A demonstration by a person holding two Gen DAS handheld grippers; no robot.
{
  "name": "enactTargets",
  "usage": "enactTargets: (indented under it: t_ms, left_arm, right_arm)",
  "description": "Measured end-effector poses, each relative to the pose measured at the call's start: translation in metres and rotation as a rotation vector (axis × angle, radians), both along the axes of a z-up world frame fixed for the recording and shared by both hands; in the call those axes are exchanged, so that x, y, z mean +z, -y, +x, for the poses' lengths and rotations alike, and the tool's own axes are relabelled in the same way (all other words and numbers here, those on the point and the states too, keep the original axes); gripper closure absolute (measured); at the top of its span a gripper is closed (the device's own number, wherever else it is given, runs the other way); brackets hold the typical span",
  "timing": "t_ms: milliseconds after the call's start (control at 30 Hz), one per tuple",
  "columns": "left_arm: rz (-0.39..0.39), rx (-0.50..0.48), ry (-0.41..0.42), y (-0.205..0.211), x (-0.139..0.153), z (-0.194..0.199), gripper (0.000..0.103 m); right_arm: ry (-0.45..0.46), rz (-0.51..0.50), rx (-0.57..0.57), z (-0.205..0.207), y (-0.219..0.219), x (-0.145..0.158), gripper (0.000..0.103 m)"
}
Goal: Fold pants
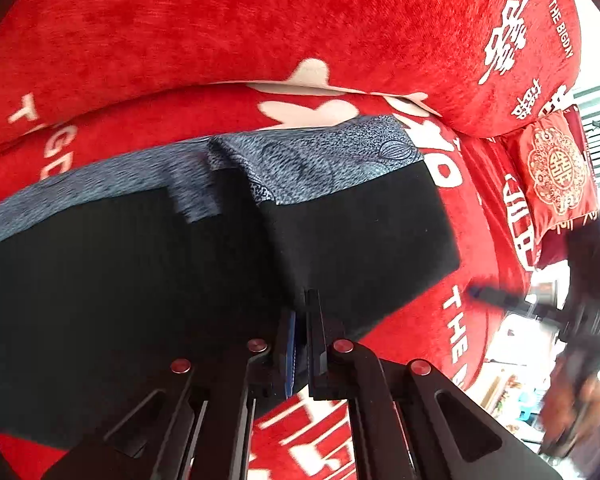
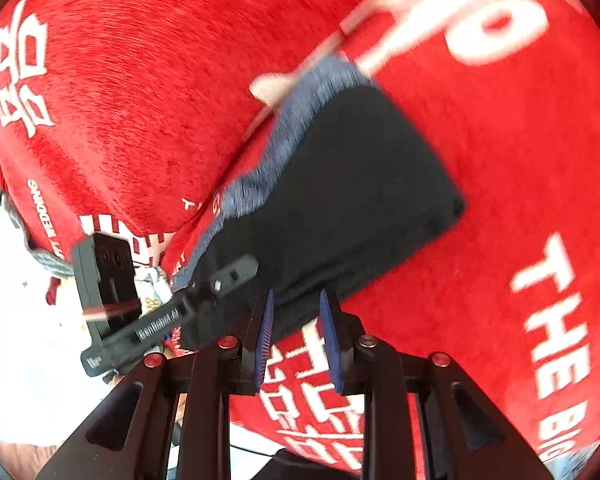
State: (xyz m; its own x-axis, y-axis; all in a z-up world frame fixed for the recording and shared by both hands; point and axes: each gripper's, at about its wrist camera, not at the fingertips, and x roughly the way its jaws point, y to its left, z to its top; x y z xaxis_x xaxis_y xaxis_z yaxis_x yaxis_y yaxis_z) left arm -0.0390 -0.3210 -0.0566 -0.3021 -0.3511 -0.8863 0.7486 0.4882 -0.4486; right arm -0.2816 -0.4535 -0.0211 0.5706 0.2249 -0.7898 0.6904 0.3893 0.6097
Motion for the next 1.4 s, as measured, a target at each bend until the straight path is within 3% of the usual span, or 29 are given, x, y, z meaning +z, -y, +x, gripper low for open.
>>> enactTargets:
  t_ms: [133,300,467,600,633,700,767,867,1033,1100,1133,1233,1400]
  left_arm:
    - [0.028,0.022,-0.034,-0.007,-0.015,0.001,0.098]
    - [0.026,0.015,-0.01,-0.006,-0.017,-0.002,0.098]
    - [0.026,0.034,0.013,-0.006,-0.015,-0.002,0.098]
    - [0.034,0.073,0.022,-0.006,-0.01,-0.002,0.098]
    - [0.038,0.079,0.026,-0.007,-0.008,-0.002,0.098]
    - [0.047,0.091,0.055,-0.01,-0.001,-0.002,0.082]
    - [0.045,0.116,0.094,-0.019,0.007,0.001,0.044]
    - [0.058,0.136,0.14,-0.031,0.013,0.009,0.044]
    - [0.145,0.163,0.222,-0.059,0.009,0.022,0.043]
    - [0.171,0.181,0.238,-0.074,0.008,0.027,0.044]
    - [0.182,0.189,0.244,-0.081,0.008,0.029,0.044]
    - [0.217,0.222,0.241,-0.1,0.005,0.033,0.043]
    - [0.269,0.263,0.242,-0.122,0.007,0.033,0.043]
  right_arm:
    - [-0.05,-0.108,0.066,0.023,0.039,0.008,0.075]
    - [-0.114,-0.175,0.13,0.073,0.083,-0.022,0.075]
    - [-0.234,-0.32,0.266,0.115,0.079,-0.065,0.076]
    - [-0.318,-0.458,0.33,0.127,0.06,-0.054,0.076]
    - [-0.338,-0.461,0.342,0.129,0.056,-0.049,0.076]
    - [-0.302,-0.447,0.36,0.131,0.044,-0.034,0.074]
    - [-0.234,-0.428,0.386,0.136,0.027,-0.022,0.074]
    - [-0.17,-0.357,0.445,0.156,-0.003,-0.025,0.074]
    - [-0.149,-0.181,0.43,0.177,-0.044,-0.069,0.073]
    - [-0.16,-0.263,0.423,0.176,-0.062,-0.064,0.067]
    - [-0.157,-0.262,0.437,0.176,-0.068,-0.062,0.059]
    - [-0.137,-0.205,0.488,0.171,-0.086,-0.055,0.057]
    - [-0.151,-0.221,0.476,0.145,-0.099,-0.032,0.057]
